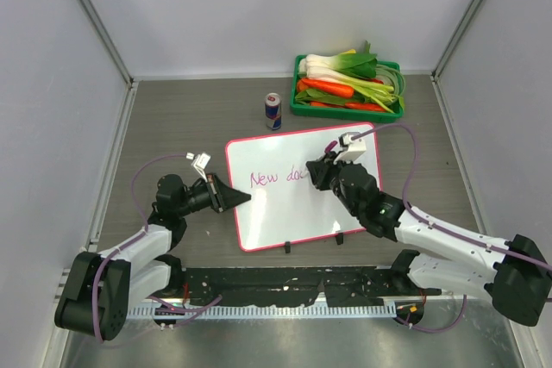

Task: Write a sentence on the whiteboard

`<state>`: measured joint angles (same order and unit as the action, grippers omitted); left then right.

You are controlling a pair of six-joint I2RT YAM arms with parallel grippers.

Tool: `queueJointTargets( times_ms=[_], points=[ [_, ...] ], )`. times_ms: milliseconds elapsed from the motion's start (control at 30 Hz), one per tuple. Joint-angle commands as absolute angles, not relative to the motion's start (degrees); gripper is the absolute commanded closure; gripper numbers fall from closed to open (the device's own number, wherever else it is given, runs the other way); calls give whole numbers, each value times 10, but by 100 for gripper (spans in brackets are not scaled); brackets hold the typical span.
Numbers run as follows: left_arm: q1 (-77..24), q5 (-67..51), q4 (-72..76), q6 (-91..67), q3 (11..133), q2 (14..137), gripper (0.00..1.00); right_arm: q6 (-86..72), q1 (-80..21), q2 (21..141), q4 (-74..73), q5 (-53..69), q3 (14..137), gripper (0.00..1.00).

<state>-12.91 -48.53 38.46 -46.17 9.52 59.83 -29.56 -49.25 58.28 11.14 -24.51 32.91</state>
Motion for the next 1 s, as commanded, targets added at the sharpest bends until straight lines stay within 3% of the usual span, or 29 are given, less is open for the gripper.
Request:
queueJointTargets(
  times_ms=[0,467,967],
  points=[
    [-134,-448,367,-396,96,603,100,-298,-490,567,83,-268,308,99],
    [-134,-448,365,-396,95,600,100,-283,-483,584,102,-308,347,99],
    [-134,-448,365,-395,96,603,100,-283,-480,614,126,-249,371,99]
  ],
)
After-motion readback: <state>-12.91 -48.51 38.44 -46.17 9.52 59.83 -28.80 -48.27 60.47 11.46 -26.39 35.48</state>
